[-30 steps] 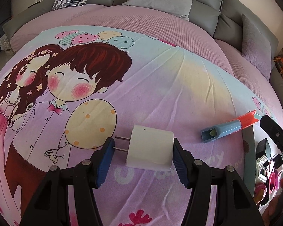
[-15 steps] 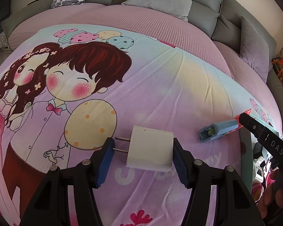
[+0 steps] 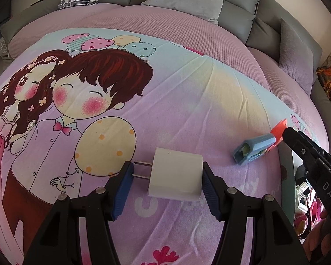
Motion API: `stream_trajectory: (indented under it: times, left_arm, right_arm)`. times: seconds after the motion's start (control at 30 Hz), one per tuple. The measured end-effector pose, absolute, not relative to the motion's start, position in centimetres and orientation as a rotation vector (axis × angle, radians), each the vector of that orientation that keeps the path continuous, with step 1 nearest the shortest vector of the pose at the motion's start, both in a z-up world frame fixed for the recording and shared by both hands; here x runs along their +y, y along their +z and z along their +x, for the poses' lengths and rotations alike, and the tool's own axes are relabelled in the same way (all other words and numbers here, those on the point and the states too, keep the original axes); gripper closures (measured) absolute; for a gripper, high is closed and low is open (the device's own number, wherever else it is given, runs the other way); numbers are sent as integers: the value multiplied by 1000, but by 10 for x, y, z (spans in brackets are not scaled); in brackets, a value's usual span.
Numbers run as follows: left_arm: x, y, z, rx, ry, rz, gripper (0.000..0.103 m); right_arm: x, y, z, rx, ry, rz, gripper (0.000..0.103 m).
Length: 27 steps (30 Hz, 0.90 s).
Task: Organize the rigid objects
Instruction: 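Lift the plug adapter with the left tool while the right tool approaches the blue holder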
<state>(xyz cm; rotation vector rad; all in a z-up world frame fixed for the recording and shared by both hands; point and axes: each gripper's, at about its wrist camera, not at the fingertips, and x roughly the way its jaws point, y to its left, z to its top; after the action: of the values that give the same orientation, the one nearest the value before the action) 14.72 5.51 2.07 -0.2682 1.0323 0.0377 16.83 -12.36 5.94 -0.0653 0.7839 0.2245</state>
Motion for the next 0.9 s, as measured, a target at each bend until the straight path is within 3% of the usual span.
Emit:
stream_trajectory:
  times: [0.4,0.43,0.47,0.53,0.6,0.73,0.9]
  left_arm:
    - [59,22,145,1028,93,-246,41]
    - [60,22,145,1029,106,-239,41]
    - [62,21,144,1030,120,-234,41]
    - [66,21,144,1031,144,-225,41]
    - [69,20,143,1033,162,-215,41]
    - [72,20,143,1036,173,-206,40]
    - [74,20,143,1043,182,-197,39]
  right_arm:
    - [-125,44,180,874,245,-9,65]
    - [-123,43,182,876,243,-3,59]
    - [-121,41,183,881,242,-6,45]
    - [-114,40,185,881,253,-22,34]
    - [-105,38,186,885,270,-55,33]
    - [-91,29,190,899,284,-110,18]
    - [-81,17,195,914,279,-167,14]
